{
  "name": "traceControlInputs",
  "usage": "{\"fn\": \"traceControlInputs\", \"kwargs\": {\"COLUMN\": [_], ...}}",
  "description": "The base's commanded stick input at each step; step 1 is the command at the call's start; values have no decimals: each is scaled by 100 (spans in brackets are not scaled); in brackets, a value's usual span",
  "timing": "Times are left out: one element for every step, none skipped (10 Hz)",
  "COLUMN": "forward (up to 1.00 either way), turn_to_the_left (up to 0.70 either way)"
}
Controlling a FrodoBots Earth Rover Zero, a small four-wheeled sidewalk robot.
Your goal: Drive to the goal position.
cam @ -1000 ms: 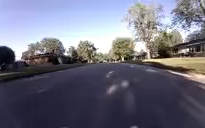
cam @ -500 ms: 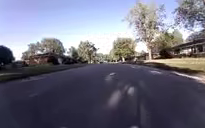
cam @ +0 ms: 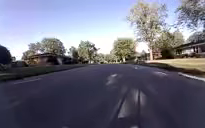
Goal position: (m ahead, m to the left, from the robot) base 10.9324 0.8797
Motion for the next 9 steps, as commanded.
{"fn": "traceControlInputs", "kwargs": {"forward": [100, 100, 100, 100, 100, 100, 100, 100, 100], "turn_to_the_left": [0, 17, 34, 40, 40, 40, 26, 10, 0]}}
